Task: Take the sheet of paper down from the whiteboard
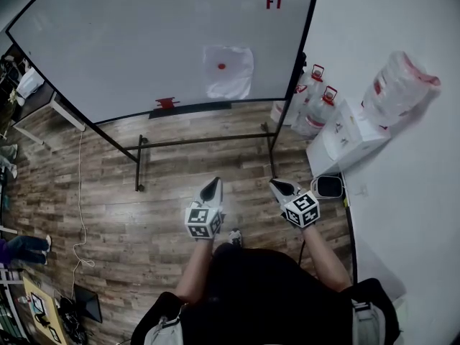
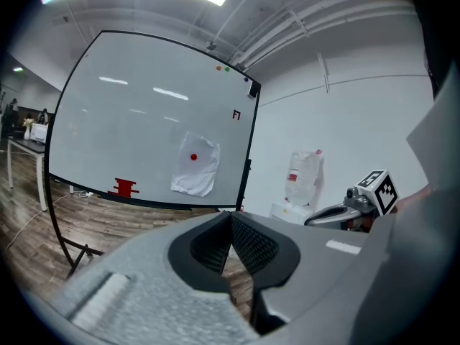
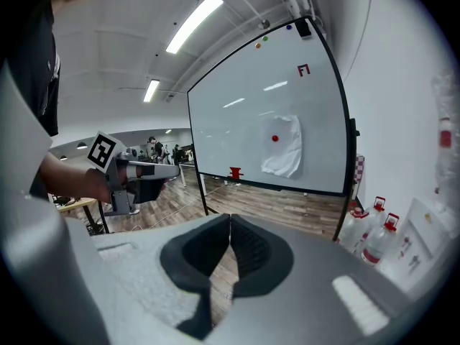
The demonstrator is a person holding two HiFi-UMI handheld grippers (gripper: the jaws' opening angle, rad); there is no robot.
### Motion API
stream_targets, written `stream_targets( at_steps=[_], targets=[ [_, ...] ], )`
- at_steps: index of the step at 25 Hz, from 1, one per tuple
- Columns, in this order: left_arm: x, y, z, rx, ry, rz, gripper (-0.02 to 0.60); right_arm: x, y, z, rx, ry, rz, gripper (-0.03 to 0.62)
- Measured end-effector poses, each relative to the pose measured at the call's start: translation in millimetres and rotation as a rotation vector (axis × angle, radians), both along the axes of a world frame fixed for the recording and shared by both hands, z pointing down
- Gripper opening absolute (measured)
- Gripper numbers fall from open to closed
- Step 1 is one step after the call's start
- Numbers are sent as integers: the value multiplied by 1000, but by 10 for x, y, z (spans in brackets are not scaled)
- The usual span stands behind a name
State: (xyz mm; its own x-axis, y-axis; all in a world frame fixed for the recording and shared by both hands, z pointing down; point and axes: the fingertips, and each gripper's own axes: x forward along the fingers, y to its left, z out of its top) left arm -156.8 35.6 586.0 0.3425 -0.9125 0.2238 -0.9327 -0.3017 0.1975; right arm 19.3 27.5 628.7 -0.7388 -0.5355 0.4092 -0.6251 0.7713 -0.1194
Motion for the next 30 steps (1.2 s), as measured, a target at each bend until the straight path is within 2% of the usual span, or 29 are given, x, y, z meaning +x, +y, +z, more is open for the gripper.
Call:
stream_targets(
  at_steps=[12,22,30],
  targets=[
    [-234,-425,26,8,-7,49,11,-258,-374,44,4,-2,38,6],
    [-582,-686,20,27,-21,51,11,-571,-616,50,17,-25,60,6],
    [-698,-763,121,19,-18,59,11,-615,-699,73,35,-21,96,6]
  ],
)
